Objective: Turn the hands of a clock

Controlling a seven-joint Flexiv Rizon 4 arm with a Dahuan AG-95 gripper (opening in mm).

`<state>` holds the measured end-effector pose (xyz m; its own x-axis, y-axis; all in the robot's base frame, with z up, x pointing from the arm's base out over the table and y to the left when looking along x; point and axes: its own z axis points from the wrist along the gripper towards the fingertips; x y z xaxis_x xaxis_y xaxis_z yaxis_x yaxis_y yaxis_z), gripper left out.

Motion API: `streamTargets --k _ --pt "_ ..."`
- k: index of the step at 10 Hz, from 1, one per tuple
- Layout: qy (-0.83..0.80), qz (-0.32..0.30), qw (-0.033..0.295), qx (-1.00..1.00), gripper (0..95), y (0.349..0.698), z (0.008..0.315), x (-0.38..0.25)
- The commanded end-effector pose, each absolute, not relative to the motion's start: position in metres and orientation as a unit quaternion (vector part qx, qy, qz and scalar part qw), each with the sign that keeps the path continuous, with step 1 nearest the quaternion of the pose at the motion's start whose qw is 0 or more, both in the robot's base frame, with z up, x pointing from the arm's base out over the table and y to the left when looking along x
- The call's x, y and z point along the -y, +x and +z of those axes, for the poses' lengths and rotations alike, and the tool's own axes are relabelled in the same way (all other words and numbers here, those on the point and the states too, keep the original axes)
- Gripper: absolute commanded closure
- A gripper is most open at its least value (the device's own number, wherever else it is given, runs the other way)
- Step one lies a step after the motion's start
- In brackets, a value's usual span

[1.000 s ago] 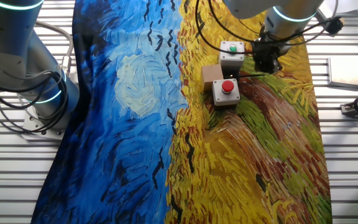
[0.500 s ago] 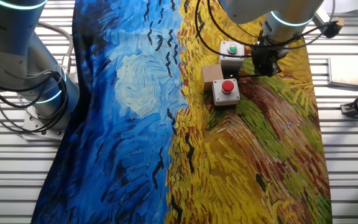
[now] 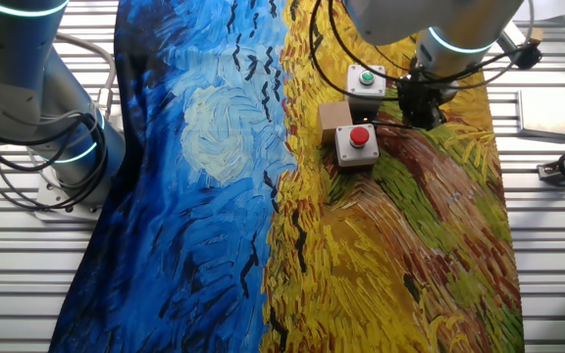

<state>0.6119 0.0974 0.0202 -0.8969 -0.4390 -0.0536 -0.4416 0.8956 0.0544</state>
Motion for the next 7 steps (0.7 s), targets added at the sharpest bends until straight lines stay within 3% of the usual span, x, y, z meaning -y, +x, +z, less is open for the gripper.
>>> streamTargets --k 1,7 --pt "-0.23 0.03 0.017 -0.973 95.0 0.6125 0.0204 -0.0974" --pt "-0.236 0.027 0.018 -0.971 95.0 0.612 0.0147 -0.0911"
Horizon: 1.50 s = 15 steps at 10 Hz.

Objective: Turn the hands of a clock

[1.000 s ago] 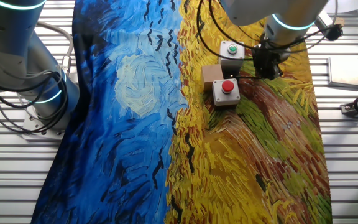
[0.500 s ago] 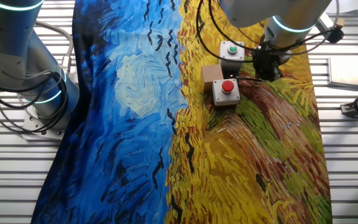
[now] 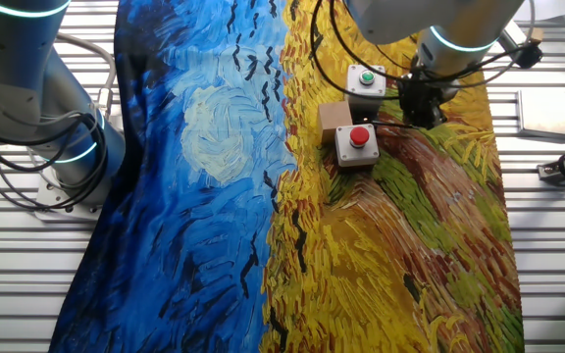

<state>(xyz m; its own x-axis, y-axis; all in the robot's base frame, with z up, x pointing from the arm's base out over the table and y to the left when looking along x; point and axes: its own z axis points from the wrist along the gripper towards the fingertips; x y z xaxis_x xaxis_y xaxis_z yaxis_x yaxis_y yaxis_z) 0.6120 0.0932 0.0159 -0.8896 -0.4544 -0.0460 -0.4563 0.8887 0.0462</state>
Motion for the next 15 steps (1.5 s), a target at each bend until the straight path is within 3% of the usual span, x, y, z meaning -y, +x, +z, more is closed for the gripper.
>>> streamTargets --k 1,15 --pt "-0.239 0.027 0.017 -0.971 95.0 0.612 0.014 -0.088" --pt "-0.267 0.015 0.003 -0.964 95.0 0.586 0.018 -0.054"
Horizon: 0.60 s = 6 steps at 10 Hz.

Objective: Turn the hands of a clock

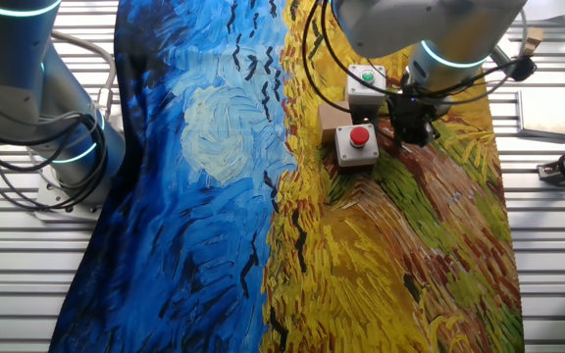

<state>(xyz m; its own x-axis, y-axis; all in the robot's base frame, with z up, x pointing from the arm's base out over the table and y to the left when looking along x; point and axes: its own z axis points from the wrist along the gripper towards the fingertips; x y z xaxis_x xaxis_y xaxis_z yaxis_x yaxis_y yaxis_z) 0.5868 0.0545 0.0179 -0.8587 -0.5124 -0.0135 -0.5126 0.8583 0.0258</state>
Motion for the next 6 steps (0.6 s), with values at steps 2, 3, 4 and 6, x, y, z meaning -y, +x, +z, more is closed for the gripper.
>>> streamTargets --k 2,3,4,6 --pt "-0.27 0.015 0.003 -0.963 95.0 0.5823 0.0183 -0.0507" --pt "-0.272 0.015 0.002 -0.962 95.0 0.5802 0.0185 -0.0493" --pt "-0.274 0.016 0.003 -0.962 95.0 0.578 0.0189 -0.0475" --pt "-0.278 0.015 0.002 -0.96 95.0 0.5757 0.0207 -0.0438"
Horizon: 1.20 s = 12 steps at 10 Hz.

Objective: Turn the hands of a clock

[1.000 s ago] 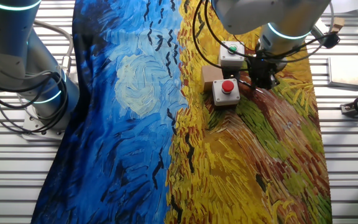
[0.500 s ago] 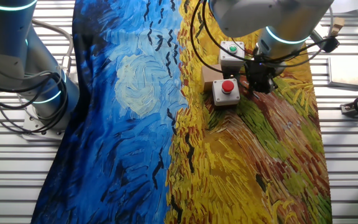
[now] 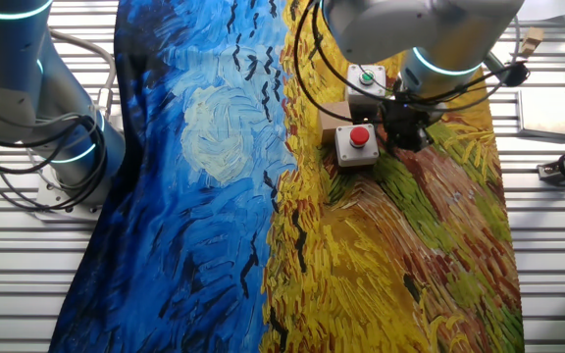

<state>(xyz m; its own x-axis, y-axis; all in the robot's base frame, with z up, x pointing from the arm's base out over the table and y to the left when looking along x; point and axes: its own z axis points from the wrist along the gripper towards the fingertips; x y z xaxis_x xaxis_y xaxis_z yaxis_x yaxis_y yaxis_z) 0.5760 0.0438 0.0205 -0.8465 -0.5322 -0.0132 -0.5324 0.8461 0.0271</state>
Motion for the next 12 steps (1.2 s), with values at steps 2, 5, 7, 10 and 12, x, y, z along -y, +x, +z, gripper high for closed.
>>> streamTargets --k 2,5,7,10,12 --pt "-0.285 0.014 0.002 -0.958 95.0 0.576 0.022 -0.044" --pt "-0.291 0.007 -0.005 -0.957 95.0 0.58 0.046 -0.064" --pt "-0.282 0.009 -0.007 -0.959 95.0 0.58 0.056 -0.074" --pt "-0.269 0.013 -0.006 -0.963 95.0 0.58 0.056 -0.074" --pt "-0.277 0.014 -0.006 -0.961 95.0 0.58 0.056 -0.074"
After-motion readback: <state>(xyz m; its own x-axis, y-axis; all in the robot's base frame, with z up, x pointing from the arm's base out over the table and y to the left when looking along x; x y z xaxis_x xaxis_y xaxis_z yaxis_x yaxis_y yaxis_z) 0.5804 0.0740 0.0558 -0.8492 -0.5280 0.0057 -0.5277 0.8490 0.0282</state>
